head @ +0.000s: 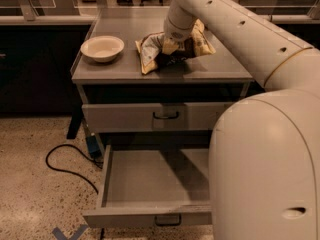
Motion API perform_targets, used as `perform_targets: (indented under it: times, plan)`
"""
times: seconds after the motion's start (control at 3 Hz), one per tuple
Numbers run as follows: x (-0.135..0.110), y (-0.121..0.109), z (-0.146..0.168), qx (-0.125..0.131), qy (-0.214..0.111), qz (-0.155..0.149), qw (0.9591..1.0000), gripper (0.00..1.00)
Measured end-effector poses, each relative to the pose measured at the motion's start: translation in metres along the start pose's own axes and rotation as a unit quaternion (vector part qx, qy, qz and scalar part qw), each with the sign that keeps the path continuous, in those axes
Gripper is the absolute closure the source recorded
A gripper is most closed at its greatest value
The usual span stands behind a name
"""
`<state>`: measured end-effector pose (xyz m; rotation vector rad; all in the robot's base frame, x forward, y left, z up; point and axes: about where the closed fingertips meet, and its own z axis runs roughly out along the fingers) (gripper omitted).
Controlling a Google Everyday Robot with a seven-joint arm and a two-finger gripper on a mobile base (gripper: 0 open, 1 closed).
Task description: Pick brown chip bag from middle drawer and place on counter
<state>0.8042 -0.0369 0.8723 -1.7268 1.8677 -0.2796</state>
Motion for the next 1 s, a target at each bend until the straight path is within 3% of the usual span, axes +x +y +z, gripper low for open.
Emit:
perform_targets:
  times: [0.33, 0.67, 1.0]
  plan:
    - [0.0, 0.0, 0.0001, 0.0, 0.0, 0.0, 1.0, 0.12]
    - [0.0, 0.0, 0.0001, 0.0, 0.0, 0.0, 1.0, 0.0]
    - [0.0, 0.0001, 0.0001, 0.0, 0.0, 0.0, 1.0, 0.0]
